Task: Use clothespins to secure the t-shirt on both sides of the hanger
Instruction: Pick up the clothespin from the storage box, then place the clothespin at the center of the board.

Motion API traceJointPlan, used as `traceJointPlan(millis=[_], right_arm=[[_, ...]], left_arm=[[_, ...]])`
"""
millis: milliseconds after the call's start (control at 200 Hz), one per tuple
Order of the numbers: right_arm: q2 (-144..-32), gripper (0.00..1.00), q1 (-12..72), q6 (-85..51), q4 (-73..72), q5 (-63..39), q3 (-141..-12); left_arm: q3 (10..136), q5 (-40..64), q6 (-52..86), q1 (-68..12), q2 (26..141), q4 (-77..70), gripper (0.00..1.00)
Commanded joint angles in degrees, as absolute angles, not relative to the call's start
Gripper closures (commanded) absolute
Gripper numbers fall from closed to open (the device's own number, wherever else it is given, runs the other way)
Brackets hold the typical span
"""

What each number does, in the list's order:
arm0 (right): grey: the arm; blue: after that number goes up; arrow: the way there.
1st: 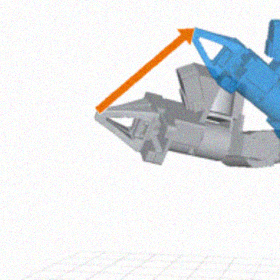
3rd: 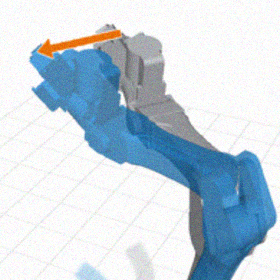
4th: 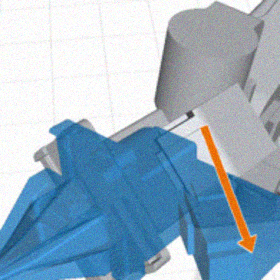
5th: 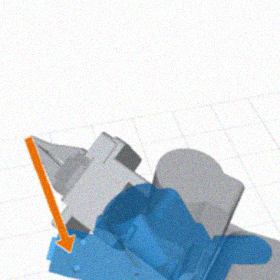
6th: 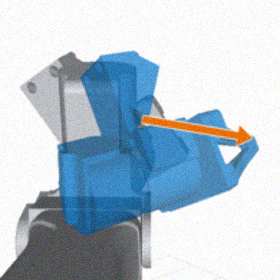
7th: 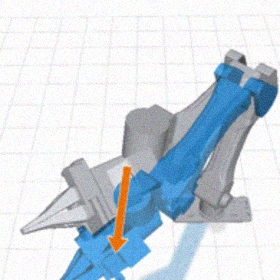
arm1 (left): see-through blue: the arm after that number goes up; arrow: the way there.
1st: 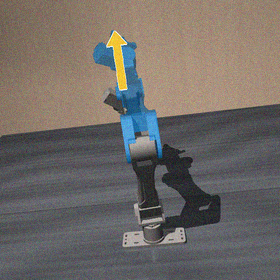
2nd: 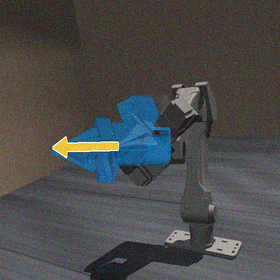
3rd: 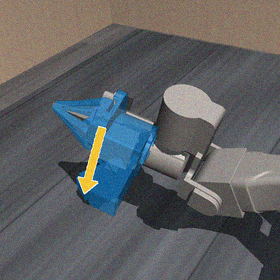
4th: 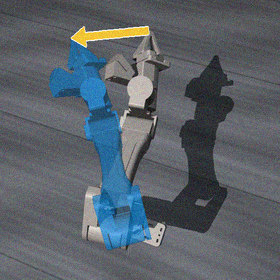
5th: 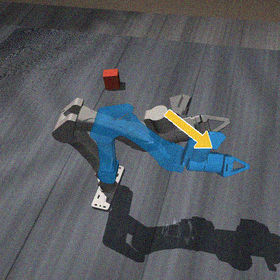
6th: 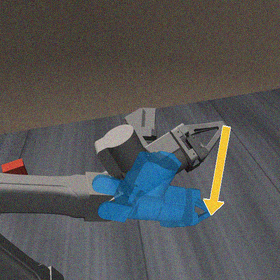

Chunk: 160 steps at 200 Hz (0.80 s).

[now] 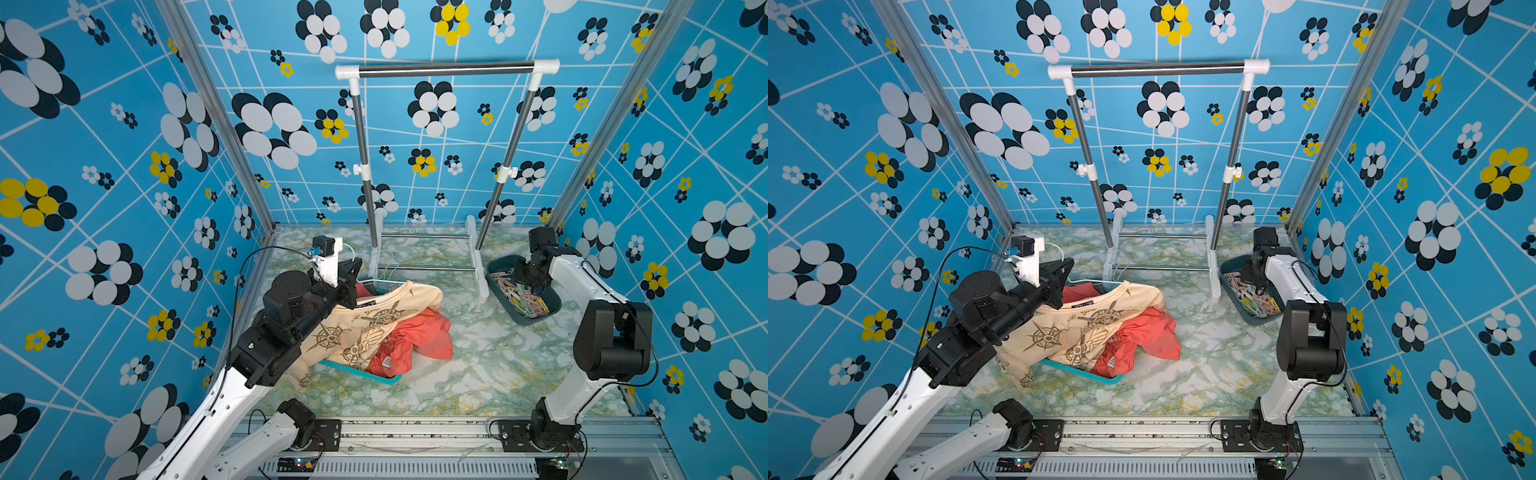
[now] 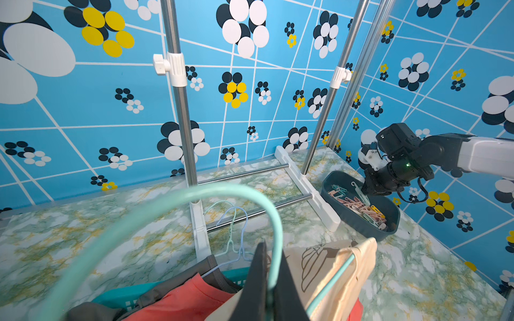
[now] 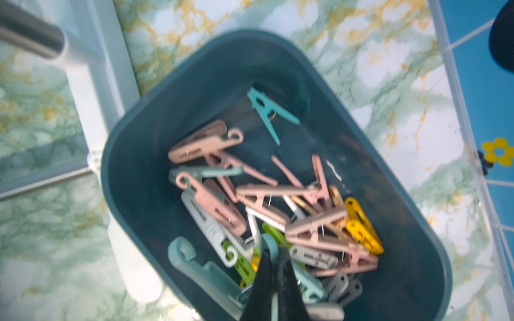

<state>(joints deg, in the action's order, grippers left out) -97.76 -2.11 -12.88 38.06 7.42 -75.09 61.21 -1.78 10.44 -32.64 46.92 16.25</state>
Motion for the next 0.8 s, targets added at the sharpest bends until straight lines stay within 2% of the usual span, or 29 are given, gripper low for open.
traceJointPlan(millis=[0, 170, 350, 585, 795], right_arm=[[-91.1, 1.0, 1.3, -15.8, 38.9, 7.4, -70.2], [-83.3, 1.0, 13.4, -17.4, 43.2, 12.3, -66.4], [-78.8, 1.0, 21.9, -26.5, 40.2, 10.0, -57.7], [-83.0, 1.0, 29.3, -35.9, 37.8, 10.4, -50.6], [-83.6, 1.0, 32.4, -44.7, 38.0, 12.2, -46.8]], left_arm=[[59.8, -1.1, 9.2, -31.6, 45.1, 13.7, 1.0], [57.0, 0.4, 10.4, -29.6, 44.2, 11.9, 1.0], [55.1, 3.6, 12.5, -28.7, 43.9, 10.7, 1.0], [52.5, 9.1, 14.3, -28.6, 42.9, 8.6, 1.0], [51.2, 10.9, 14.5, -28.6, 42.7, 7.7, 1.0]])
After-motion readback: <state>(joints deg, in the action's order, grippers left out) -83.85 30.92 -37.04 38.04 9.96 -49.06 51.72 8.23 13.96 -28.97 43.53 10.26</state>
